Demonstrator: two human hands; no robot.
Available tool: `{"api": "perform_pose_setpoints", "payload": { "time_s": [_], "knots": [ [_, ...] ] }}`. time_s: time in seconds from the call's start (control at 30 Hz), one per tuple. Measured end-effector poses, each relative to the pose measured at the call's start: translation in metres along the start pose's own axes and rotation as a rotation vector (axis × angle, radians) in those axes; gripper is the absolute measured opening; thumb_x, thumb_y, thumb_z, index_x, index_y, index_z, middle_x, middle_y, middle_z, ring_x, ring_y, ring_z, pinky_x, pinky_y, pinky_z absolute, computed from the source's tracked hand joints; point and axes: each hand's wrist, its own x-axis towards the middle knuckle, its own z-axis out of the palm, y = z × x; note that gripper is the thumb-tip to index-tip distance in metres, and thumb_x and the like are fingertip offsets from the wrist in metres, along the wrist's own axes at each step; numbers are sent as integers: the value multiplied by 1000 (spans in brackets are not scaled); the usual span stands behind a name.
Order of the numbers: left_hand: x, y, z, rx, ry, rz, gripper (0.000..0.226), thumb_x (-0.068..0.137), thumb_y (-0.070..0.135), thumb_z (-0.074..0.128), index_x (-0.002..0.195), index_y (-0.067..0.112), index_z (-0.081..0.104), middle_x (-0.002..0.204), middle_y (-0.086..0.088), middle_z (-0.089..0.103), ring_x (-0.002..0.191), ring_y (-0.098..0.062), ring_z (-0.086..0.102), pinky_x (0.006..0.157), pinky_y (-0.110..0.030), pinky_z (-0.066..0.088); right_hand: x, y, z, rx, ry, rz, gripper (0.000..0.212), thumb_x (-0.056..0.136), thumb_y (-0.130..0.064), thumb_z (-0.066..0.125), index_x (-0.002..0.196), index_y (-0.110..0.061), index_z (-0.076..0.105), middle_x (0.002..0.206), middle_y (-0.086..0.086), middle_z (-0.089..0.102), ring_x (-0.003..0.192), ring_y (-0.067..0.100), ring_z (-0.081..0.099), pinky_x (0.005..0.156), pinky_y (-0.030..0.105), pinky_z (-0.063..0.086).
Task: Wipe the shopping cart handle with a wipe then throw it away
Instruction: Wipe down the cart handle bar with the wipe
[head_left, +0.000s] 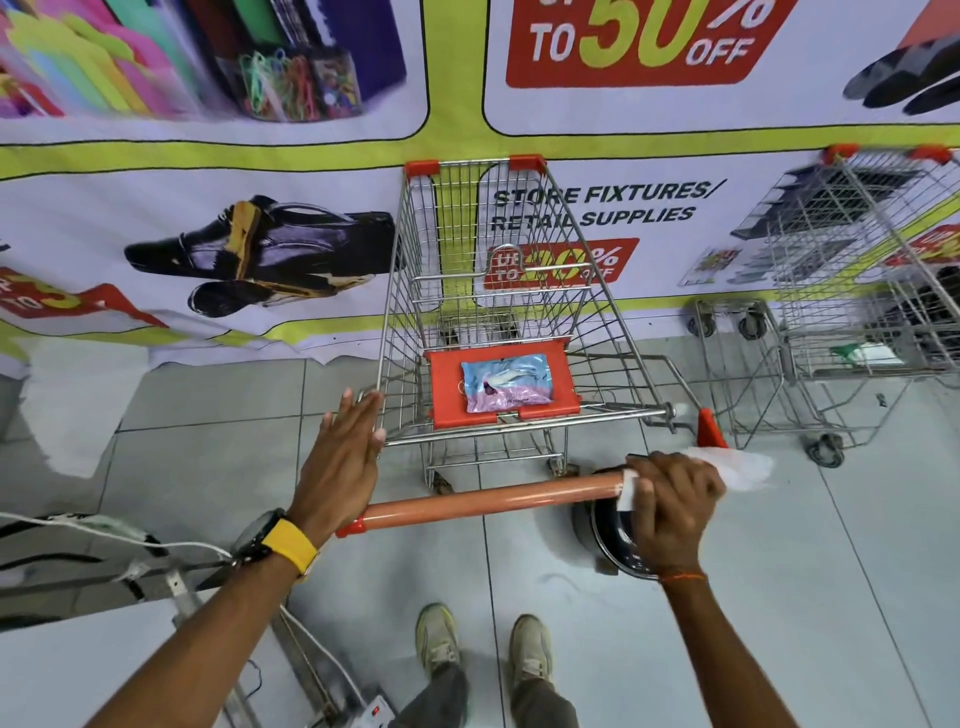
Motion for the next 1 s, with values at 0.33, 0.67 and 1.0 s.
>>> {"api": "perform_pose_setpoints", "payload": {
  "time_s": [0.33,0.67,1.0],
  "knots": [
    [1,6,-1,-131,31,-104,51,103,39,25,151,20,30,161,2,26,150,-10,3,122,-34,0,-50,-156,71,116,-79,-108,31,103,-34,51,103,-22,80,108,2,79,115,23,59,117,38,25],
    [-1,0,2,-165,24,-67,51,103,43,21,151,27,27,161,5,25,150,-7,4,124,-46,12,-60,-197,84,169,-187,-260,22,94,-28,72,116,-26,76,122,-5,75,119,19,63,109,38,38],
    [0,5,1,-185,30,-102,51,103,44,22,152,31,23,162,4,23,146,-2,2,123,-47,17,-6,-19,-10,24,-64,104,34,105,-29,44,110,-18,76,116,7,70,112,37,63,111,47,35]
  ]
}}
